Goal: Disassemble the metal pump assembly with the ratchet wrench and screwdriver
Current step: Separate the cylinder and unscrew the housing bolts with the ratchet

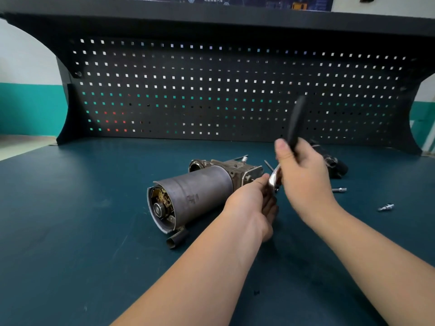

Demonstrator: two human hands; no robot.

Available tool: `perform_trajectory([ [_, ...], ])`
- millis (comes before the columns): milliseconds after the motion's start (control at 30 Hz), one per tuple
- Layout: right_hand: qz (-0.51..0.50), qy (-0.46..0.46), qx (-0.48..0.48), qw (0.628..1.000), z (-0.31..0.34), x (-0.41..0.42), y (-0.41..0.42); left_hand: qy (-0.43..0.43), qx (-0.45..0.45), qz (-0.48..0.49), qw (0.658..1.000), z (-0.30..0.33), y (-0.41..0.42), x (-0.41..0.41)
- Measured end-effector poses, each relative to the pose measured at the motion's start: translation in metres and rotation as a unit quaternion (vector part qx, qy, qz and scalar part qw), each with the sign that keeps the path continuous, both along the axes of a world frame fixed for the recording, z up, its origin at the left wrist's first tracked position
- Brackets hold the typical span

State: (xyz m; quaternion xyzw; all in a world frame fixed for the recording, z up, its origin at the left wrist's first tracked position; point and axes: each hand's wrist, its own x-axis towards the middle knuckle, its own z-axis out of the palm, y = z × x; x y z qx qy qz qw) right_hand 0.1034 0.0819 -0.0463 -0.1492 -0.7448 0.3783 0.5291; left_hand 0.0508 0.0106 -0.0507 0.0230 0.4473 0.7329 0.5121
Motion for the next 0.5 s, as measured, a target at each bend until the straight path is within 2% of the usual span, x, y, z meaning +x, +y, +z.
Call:
perform_trajectory([
  [67,0.005,-0.053,0.157,0.986,-0.002,0.003,-0.005,0.000,0.002,0.000,1.000,0.001,-0.001,-0.001],
  [100,0.004,-0.063,0.181,0.982,-0.003,0.003,-0.008,0.001,0.001,0.005,1.000,0.001,-0.001,-0.003],
  [167,-0.009,-0.040,0.139,0.989,-0.003,0.000,-0.009,0.005,0.001,0.020,1.000,0.002,-0.002,-0.005],
  [233,-0.022,-0.007,-0.013,1.000,0.001,-0.003,-0.005,0.011,0.004,0.031,0.999,0.000,-0.002,-0.004],
  [267,-0.018,0.007,-0.132,0.991,0.003,-0.004,-0.002,0.014,0.005,0.033,0.999,-0.001,-0.002,-0.004],
  [300,-0.001,0.020,-0.270,0.963,0.003,-0.005,0.002,0.014,0.008,0.036,0.999,-0.001,-0.001,-0.004],
  [367,0.066,0.034,-0.514,0.854,-0.002,-0.004,0.008,0.012,0.015,0.039,0.999,-0.002,0.000,-0.005],
  [400,0.098,0.039,-0.589,0.801,-0.005,-0.004,0.008,0.012,0.014,0.041,0.999,-0.002,0.000,-0.005],
  [433,0.117,0.042,-0.624,0.772,-0.007,-0.004,0.008,0.013,0.010,0.044,0.999,-0.002,0.001,-0.005],
  [467,0.122,0.042,-0.628,0.768,-0.009,-0.004,0.008,0.014,0.007,0.049,0.999,-0.003,0.002,-0.005],
  [500,0.115,0.041,-0.611,0.782,-0.008,-0.005,0.008,0.014,0.005,0.052,0.999,-0.003,0.003,-0.004],
])
